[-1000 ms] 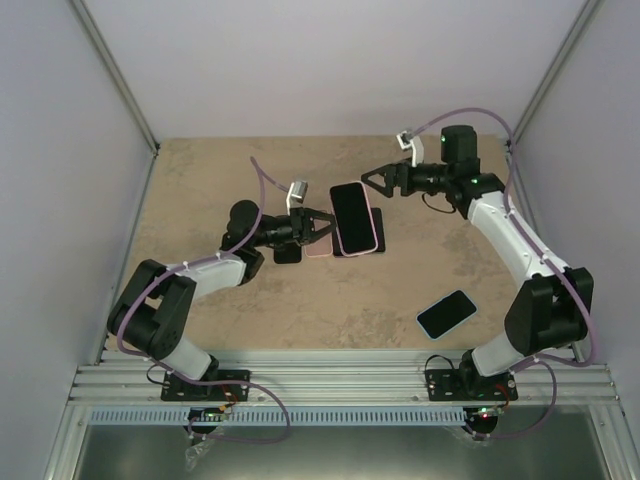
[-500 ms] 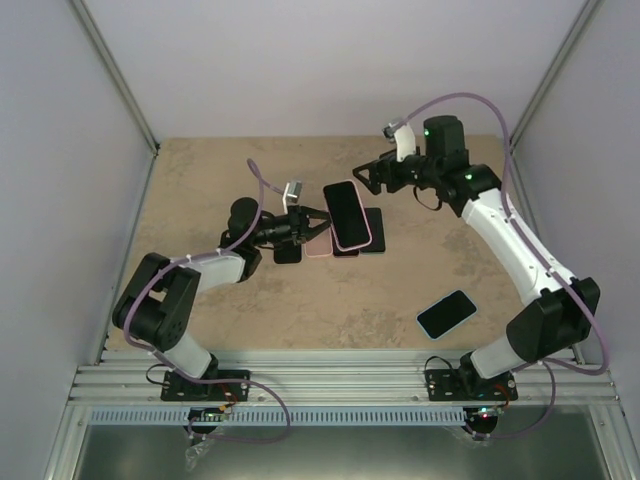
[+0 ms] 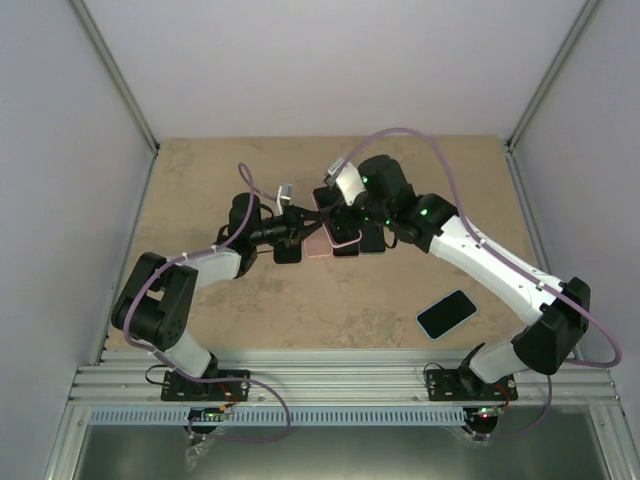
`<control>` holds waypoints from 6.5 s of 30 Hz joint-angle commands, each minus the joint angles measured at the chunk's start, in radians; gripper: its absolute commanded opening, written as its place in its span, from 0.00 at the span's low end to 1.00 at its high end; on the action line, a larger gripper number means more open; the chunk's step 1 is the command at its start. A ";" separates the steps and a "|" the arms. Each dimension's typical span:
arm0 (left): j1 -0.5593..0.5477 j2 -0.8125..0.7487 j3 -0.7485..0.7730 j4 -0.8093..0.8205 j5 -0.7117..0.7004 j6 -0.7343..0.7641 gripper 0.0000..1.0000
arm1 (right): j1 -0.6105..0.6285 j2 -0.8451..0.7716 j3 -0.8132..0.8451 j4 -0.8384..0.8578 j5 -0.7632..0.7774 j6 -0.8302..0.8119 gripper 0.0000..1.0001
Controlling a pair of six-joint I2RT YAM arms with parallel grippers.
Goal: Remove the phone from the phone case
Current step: Remove the phone case from the phone, then place the phone case at the center of the board.
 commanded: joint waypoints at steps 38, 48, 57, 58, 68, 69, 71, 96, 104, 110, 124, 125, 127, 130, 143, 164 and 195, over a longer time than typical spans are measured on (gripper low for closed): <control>0.017 -0.092 0.154 -0.487 -0.200 0.216 0.00 | 0.155 0.246 -0.009 0.026 0.477 0.118 0.60; 0.017 -0.094 0.158 -0.501 -0.210 0.212 0.00 | 0.168 0.279 -0.021 0.031 0.508 0.127 0.61; 0.017 -0.095 0.150 -0.502 -0.219 0.214 0.00 | 0.173 0.270 -0.013 0.020 0.446 0.151 0.67; 0.017 -0.096 0.151 -0.504 -0.223 0.218 0.00 | 0.173 0.263 -0.011 0.020 0.441 0.155 0.67; 0.018 -0.089 0.155 -0.523 -0.237 0.224 0.00 | 0.173 0.237 0.028 0.002 0.416 0.178 0.67; 0.017 -0.088 0.154 -0.521 -0.237 0.224 0.00 | 0.173 0.241 0.029 0.001 0.415 0.178 0.67; 0.017 -0.087 0.155 -0.516 -0.232 0.219 0.00 | 0.173 0.253 0.020 0.006 0.421 0.177 0.66; 0.022 -0.072 0.147 -0.477 -0.207 0.159 0.00 | 0.173 0.373 -0.023 0.040 0.527 0.217 0.58; 0.022 -0.080 0.130 -0.461 -0.205 0.144 0.00 | 0.174 0.368 -0.051 0.086 0.561 0.199 0.47; 0.022 -0.084 0.124 -0.454 -0.202 0.133 0.00 | 0.166 0.364 -0.028 0.086 0.596 0.189 0.41; 0.022 -0.109 0.102 -0.435 -0.199 0.126 0.00 | 0.130 0.348 -0.074 0.140 0.600 0.140 0.37; 0.023 -0.110 0.102 -0.439 -0.203 0.129 0.00 | 0.130 0.344 -0.073 0.142 0.599 0.136 0.32; 0.022 -0.112 0.102 -0.447 -0.206 0.136 0.00 | 0.130 0.332 -0.066 0.146 0.597 0.130 0.23; 0.022 -0.114 0.103 -0.460 -0.214 0.149 0.00 | 0.130 0.309 -0.049 0.149 0.589 0.124 0.10; 0.079 -0.161 0.114 -0.602 -0.261 0.395 0.00 | 0.048 0.138 -0.004 0.156 0.445 0.113 0.00; 0.349 -0.139 0.358 -1.315 -0.168 1.223 0.00 | -0.223 -0.185 -0.145 0.186 0.049 0.145 0.00; 0.520 0.405 0.717 -1.707 -0.338 1.464 0.00 | -0.278 -0.191 -0.212 0.206 -0.013 0.160 0.00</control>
